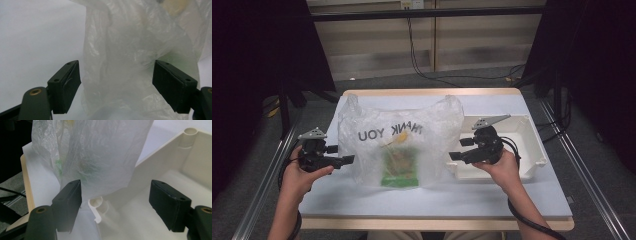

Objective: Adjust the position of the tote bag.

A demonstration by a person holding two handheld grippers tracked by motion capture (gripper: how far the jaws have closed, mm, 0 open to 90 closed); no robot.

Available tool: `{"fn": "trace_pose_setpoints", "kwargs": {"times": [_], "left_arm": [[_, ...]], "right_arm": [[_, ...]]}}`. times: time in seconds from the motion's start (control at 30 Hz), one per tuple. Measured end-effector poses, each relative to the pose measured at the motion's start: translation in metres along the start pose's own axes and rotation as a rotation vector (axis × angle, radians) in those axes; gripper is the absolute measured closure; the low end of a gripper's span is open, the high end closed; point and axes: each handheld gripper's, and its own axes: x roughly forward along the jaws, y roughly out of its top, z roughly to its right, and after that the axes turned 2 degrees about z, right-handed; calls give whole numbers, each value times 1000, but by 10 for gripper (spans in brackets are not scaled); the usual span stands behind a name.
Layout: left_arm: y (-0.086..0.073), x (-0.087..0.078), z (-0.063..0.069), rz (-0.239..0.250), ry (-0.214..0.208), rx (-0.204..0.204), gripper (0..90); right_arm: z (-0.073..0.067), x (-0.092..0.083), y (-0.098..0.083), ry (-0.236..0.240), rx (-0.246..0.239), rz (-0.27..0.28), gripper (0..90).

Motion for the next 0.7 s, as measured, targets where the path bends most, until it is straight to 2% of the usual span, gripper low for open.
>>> {"fn": "trace_pose_setpoints", "kwargs": {"times": [0.17, 0.23, 0.3, 0.53, 0.6, 0.7], "left_arm": [[-1, -2, -3, -8, -6, -3, 223], [-2, -2, -5, -13, 9, -4, 224], [-3, 0, -6, -2, -10, -19, 234], [-4, 1, -9, -7, -18, -24, 289], [-4, 1, -8, -6, -35, -23, 343], [-2, -1, -7, -16, -32, -12, 477]], "right_arm": [[-1, 2, 0, -2, 4, -12, 295], [-1, 4, 1, -2, 1, -16, 317], [-1, 4, 1, 3, -1, -13, 334], [-1, 7, 1, 4, 6, -23, 389], [-2, 7, 2, 11, 5, -22, 406], [-4, 7, 4, 14, 3, -17, 423]]}}
